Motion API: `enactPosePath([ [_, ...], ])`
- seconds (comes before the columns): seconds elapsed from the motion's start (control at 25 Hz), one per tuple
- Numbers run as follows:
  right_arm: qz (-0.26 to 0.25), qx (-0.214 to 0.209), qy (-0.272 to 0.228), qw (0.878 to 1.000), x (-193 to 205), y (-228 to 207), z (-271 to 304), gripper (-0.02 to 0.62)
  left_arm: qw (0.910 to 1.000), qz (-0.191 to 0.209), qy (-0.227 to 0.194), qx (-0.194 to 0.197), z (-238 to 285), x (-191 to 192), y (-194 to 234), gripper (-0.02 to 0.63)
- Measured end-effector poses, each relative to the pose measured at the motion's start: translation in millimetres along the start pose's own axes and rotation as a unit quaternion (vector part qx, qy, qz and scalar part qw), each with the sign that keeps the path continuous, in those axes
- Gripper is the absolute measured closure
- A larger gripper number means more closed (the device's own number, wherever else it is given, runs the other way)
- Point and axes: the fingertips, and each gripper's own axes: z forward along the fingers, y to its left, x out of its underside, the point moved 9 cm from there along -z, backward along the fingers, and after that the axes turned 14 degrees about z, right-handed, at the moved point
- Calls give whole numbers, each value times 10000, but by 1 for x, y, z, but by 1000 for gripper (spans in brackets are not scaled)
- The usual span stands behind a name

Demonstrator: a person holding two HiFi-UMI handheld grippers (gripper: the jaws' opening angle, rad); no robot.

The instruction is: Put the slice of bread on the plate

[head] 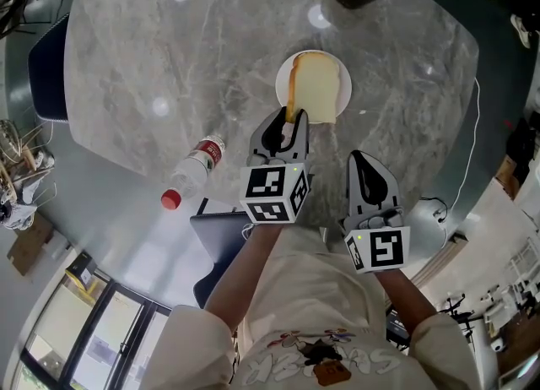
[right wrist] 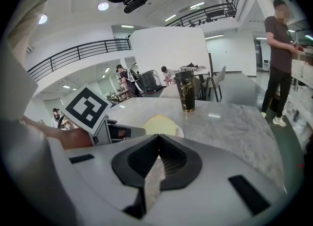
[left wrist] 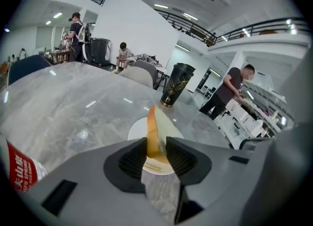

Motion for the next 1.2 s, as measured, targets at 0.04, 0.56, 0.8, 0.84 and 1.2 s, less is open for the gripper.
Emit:
enactPosePath([
  [0.04, 1, 3, -2, 10000, 0, 0, -1, 591, 9999, 109, 24, -47, 0, -1, 0, 495],
  [0.56, 7, 19, -59, 10000, -4, -1, -5, 591, 9964, 677, 369, -361, -2, 1, 12, 471],
  [0.8, -27, -66, -172, 9998, -11, 2, -14, 591, 9975, 584, 173, -371, -19, -9, 5, 471],
  [0.84, -32, -89, -200, 9998, -12, 3, -16, 591, 9974, 581, 124, -404, -23, -11, 4, 471],
  [1.2, -134, -323, -318, 9989, -14, 9, -64, 591, 9978, 453, -212, -427, -83, -22, -31, 475],
])
